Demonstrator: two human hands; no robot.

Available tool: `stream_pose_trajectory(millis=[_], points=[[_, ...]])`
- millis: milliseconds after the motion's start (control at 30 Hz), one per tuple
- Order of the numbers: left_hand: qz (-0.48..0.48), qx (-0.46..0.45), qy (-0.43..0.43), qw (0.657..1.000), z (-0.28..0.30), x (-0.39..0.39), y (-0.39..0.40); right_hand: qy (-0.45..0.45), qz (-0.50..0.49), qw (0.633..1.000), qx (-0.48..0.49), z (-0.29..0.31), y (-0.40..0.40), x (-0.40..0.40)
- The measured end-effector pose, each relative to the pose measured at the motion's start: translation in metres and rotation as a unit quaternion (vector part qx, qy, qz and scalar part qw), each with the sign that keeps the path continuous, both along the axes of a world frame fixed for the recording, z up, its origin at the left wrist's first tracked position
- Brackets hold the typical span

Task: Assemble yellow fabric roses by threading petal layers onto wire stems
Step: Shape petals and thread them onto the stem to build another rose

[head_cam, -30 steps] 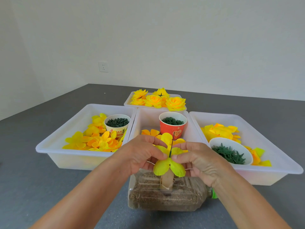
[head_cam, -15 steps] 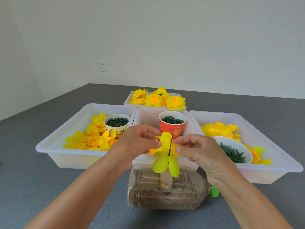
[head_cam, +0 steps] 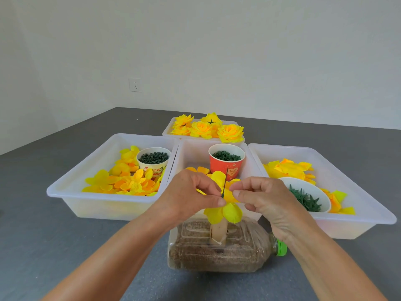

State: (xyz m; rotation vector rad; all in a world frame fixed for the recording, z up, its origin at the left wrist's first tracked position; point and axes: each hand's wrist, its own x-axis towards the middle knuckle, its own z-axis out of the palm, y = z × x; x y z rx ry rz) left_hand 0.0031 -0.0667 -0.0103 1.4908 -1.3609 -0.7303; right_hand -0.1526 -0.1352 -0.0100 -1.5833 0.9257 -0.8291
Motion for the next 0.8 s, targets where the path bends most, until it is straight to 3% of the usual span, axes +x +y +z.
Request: stream_pose_trajectory(millis=[267,400,667,800], points=[[-0.016,0.000,-0.017,1.000,0.000,0.003,-0.001,0.001,-0.072,0.996,-0.043,0.004,-0.033,-0.001],[-0.022,0.002,-0.006,1.000,-0.002,0.006,0.000,0.093,-0.044,0.988,-0.112,0.002,-0.062,0.016],[-0.030,0.007,0.007,1.000,0.001,0.004,0.001,0.297,0.009,0.937,-0.182,-0.031,-0.107,0.065],[-0.035,0.006,0.008,0.999,0.002,0.002,0.003,0.290,-0.006,0.943,-0.164,-0.043,-0.109,0.069]])
